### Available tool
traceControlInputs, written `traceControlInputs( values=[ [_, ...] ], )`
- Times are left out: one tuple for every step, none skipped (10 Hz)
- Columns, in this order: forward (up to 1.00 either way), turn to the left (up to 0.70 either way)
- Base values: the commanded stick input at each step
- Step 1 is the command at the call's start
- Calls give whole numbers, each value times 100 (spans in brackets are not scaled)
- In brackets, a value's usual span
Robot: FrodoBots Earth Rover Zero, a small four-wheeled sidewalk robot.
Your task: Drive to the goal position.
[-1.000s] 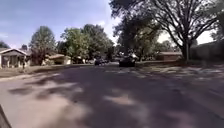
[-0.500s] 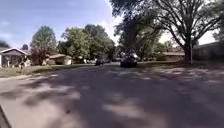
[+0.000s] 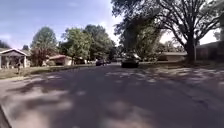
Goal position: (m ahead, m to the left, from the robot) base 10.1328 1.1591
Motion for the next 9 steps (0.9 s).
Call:
traceControlInputs(
  values=[
    [69, 3],
    [69, 3],
    [69, 3],
    [69, 3],
    [69, 3],
    [69, 3],
    [69, 3],
    [69, 3],
    [69, 3]
  ],
)
